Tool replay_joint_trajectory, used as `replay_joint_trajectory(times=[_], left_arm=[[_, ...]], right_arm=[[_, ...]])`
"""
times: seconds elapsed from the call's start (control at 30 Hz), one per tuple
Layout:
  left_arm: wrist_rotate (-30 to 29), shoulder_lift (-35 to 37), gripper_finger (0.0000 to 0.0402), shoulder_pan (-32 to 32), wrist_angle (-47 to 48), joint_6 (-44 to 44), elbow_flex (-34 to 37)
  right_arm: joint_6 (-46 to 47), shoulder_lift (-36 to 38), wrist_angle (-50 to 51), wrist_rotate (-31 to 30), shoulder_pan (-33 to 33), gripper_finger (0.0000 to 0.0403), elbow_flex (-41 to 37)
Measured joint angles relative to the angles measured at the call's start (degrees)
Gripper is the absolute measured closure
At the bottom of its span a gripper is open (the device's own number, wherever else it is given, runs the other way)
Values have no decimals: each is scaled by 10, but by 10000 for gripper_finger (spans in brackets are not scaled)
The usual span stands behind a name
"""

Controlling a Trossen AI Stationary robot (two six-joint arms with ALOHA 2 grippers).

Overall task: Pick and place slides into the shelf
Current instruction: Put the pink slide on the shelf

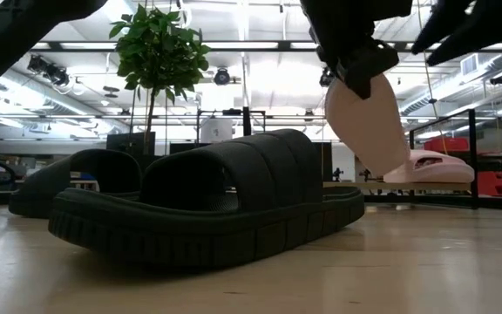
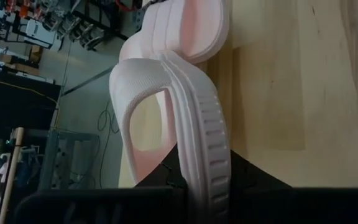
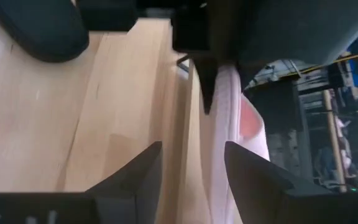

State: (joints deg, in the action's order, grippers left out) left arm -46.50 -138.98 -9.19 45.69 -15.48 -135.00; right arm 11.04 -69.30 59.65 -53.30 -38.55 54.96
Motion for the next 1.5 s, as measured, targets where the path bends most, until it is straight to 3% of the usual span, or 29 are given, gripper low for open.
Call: replay_joint_trajectory(times=[0.17,0.43,1.03,1.5], left_arm=[[2,0,354,0,6,5,0],[2,0,361,0,9,7,0],[1,6,353,-3,37,14,0],[13,24,353,-18,42,32,1]], right_arm=[[-94,22,-76,19,44,225,0],[-185,27,-143,108,115,225,0],[-213,27,-154,219,209,226,0],[-248,29,-186,222,220,242,1]])
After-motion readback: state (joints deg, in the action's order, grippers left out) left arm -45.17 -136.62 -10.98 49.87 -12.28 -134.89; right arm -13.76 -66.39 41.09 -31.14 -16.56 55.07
